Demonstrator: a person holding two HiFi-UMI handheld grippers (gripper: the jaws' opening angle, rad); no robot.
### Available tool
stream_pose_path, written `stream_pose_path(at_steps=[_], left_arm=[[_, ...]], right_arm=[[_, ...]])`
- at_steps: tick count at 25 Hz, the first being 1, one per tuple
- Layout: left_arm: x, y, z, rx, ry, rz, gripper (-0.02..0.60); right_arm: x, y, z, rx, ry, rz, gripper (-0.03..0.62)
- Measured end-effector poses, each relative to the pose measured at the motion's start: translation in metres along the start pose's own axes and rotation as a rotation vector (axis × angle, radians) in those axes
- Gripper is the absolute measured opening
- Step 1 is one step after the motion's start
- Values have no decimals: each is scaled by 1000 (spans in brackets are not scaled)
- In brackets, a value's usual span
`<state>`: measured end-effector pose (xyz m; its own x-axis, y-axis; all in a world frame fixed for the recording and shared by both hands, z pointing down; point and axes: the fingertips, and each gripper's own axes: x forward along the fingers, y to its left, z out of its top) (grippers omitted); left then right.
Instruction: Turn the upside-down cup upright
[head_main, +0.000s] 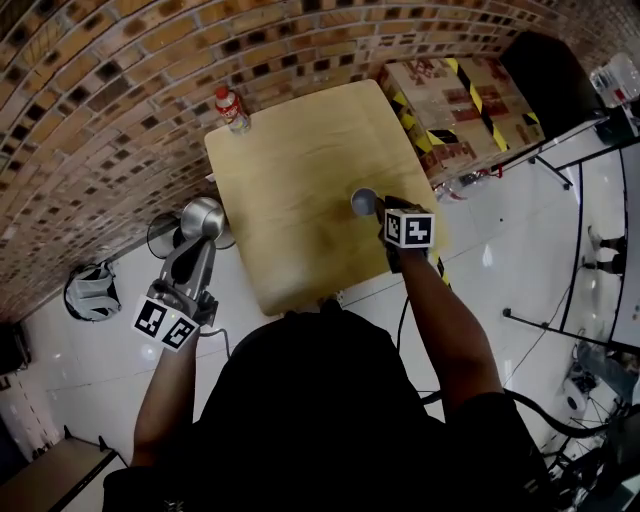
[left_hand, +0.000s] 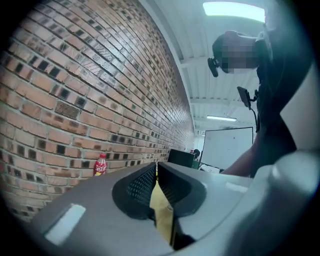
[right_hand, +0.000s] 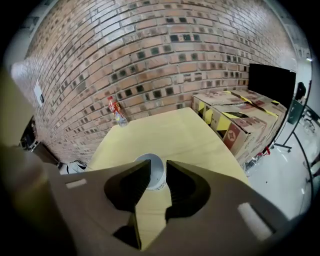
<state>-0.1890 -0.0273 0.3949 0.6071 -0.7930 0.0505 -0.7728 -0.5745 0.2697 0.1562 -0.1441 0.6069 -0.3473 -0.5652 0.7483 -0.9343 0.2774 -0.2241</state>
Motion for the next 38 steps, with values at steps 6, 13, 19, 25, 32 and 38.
stream_pose_path(at_steps=[6, 13, 19, 25, 32, 38], left_arm=[[-8, 0, -3, -1, 13, 47, 12], [-3, -7, -1, 9, 15, 48, 12], [3, -10, -5, -3, 19, 38, 11], [12, -16, -10, -8, 23, -5, 11], [5, -6, -3, 10, 27, -5, 11], [-7, 2, 1, 19, 32, 10, 11]], right_arm=[[16, -2, -15, 50, 84, 20, 94], [19, -10, -23, 9, 81, -38, 18], [3, -10, -13, -215, 46, -159, 17], [-5, 5, -19, -430, 79, -248, 17], [4, 41, -30, -433, 74, -190, 25], [20, 58, -46, -328, 88, -114, 35]])
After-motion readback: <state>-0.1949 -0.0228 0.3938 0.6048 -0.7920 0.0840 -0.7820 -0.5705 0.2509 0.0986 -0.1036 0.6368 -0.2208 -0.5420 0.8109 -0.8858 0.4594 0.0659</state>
